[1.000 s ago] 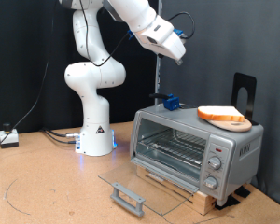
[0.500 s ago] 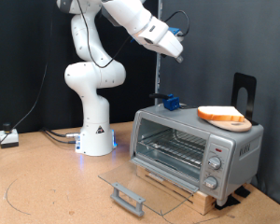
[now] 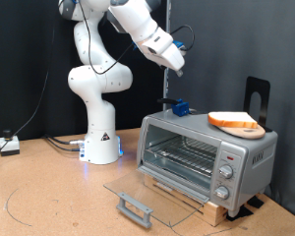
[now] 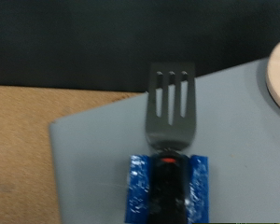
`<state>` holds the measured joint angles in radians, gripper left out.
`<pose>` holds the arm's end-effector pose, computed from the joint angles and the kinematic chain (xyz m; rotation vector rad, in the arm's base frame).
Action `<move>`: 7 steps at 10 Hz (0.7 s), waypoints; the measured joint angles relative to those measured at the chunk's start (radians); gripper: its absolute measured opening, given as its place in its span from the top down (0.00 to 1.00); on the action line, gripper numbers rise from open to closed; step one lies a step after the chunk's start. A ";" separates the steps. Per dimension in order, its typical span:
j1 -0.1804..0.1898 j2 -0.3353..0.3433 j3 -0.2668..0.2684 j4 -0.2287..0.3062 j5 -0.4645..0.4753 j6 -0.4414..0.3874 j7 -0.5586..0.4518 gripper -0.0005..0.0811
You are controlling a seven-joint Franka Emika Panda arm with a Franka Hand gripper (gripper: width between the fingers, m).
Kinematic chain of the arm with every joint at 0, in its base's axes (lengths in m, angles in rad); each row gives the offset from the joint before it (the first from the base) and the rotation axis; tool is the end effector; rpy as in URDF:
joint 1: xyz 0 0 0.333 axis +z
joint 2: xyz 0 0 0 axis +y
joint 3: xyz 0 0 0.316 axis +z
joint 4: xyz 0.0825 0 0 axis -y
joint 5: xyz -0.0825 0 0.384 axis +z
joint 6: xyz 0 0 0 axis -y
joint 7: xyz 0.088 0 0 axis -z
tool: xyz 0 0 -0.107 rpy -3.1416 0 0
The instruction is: Make a piece of toast with the oven
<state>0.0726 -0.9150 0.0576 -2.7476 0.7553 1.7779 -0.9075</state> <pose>0.2716 0.0959 0.4794 -2.2629 -0.9989 -0.2875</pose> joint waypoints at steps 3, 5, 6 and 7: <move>0.002 -0.018 0.019 -0.035 0.020 0.039 -0.005 0.00; 0.002 -0.015 0.023 -0.035 0.018 0.042 -0.007 0.00; 0.002 -0.009 0.036 -0.035 0.013 0.047 -0.007 0.00; 0.002 0.000 0.053 -0.036 0.000 0.047 -0.006 0.00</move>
<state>0.0744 -0.9154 0.1103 -2.7838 0.7551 1.8253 -0.9138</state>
